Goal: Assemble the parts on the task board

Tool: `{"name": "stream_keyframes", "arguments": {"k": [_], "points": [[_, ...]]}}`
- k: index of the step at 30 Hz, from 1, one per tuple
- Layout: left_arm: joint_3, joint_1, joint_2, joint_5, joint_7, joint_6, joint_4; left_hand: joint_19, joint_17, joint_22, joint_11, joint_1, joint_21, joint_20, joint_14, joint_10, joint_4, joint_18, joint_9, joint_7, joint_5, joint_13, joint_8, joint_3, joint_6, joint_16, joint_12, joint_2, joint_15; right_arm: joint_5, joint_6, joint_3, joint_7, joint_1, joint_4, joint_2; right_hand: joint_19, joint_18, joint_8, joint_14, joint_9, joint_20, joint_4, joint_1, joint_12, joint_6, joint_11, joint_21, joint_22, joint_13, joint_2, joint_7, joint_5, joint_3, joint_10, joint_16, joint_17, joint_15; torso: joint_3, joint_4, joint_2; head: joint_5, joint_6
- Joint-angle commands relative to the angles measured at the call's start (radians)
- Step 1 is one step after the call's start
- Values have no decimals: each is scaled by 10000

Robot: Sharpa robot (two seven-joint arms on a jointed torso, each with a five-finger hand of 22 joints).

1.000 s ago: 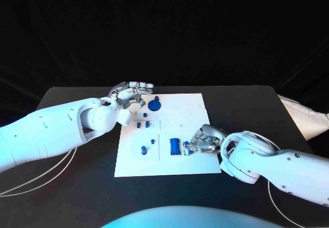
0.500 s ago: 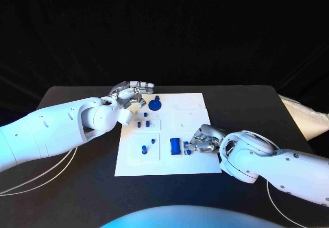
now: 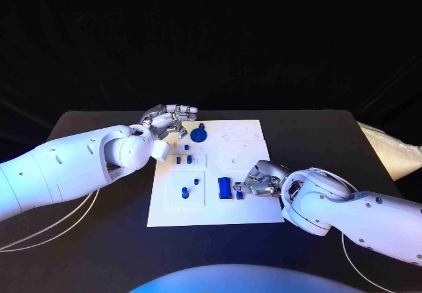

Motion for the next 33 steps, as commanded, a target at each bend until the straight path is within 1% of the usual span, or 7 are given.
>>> {"name": "stream_keyframes", "arguments": {"k": [1, 5, 7, 10, 16, 29, 33], "points": [[6, 2, 18, 28, 50, 177, 23, -71, 11, -11, -12, -8, -29, 19, -22, -32, 45, -5, -10, -4, -6, -11, 36, 16, -83, 4, -28, 58, 18, -222, -22, -1, 162, -14, 72, -50, 57, -132, -16, 679, 22, 27, -4, -33, 38, -6, 18, 24, 6, 18, 1, 43, -68, -88, 43, 27, 665, -49, 10, -3, 1, -2, 6], [6, 2, 8, 28, 50, 177, 29, -71, 11, -11, -12, -8, -29, 19, -22, -32, 45, -5, -10, -4, -6, -11, 36, 16, -83, 4, -28, 58, 18, -99, 68, -1, 391, -27, 230, -215, 58, -132, -9, 681, 45, 20, -145, 306, 39, -15, 12, 22, 10, 39, 14, 38, -158, -216, 41, 30, 674, -55, 8, 2, 11, 0, 12], [6, 2, -5, 28, 50, 173, 34, -71, 11, -11, -12, -8, -29, 19, -22, -32, 45, -5, -10, -4, -6, -11, 36, 16, -83, 4, -28, 58, 18, -80, 244, -1, 526, -32, 326, -340, 56, -131, -7, 682, 61, 17, -273, 555, 36, -22, 14, 18, 12, 53, 10, 46, -361, -335, 40, 32, 680, -54, 7, -9, 10, 11, 16], [6, 2, -17, 28, 50, 168, 41, -71, 11, -11, -12, -8, -29, 19, -22, -32, 45, -5, -10, -4, -6, -11, 36, 16, -83, 4, -28, 58, 18, -129, 442, -2, 607, -36, 404, -464, 53, -132, -9, 682, 74, 21, -394, 740, 21, -34, 19, 15, 13, 57, -79, 48, -489, -502, 32, 31, 682, -51, 1, -9, 5, 3, 11], [6, 2, -26, 28, 49, 165, 45, -71, 11, -11, -12, -8, -29, 19, -22, -32, 45, -5, -10, -4, -6, -11, 36, 16, -83, 4, -28, 58, 18, -256, 638, -3, 620, -46, 463, -582, 57, -135, -9, 682, 82, 23, -494, 906, 15, -37, 16, 19, 30, 66, -90, 44, -521, -602, 31, 31, 684, -51, 10, 5, 6, 11, 2], [6, 2, -22, 23, 49, 163, 42, -71, 11, -11, -12, -8, -29, 19, -22, -32, 45, -5, -10, -4, -6, -11, 36, 16, -83, 4, -28, 58, 18, -344, 765, -3, 586, -51, 369, -530, 53, -133, -10, 679, 87, 24, -544, 1011, 3, -35, 14, 13, 22, 65, -31, 43, -535, -644, 26, 21, 667, -52, -1, 3, 8, -13, -13], [6, 2, -7, 22, 50, 168, 41, -71, 11, -11, -12, -8, -29, 19, -22, -32, 45, -5, -10, -4, -6, -11, 36, 16, -83, 4, -28, 58, 18, -407, 803, -3, 525, -52, 283, -475, 55, -135, -11, 680, 88, 24, -546, 1037, 5, -34, 14, 16, 29, 71, 22, 41, -529, -651, 27, 24, 674, -52, -12, 25, 4, -13, -27]]}}
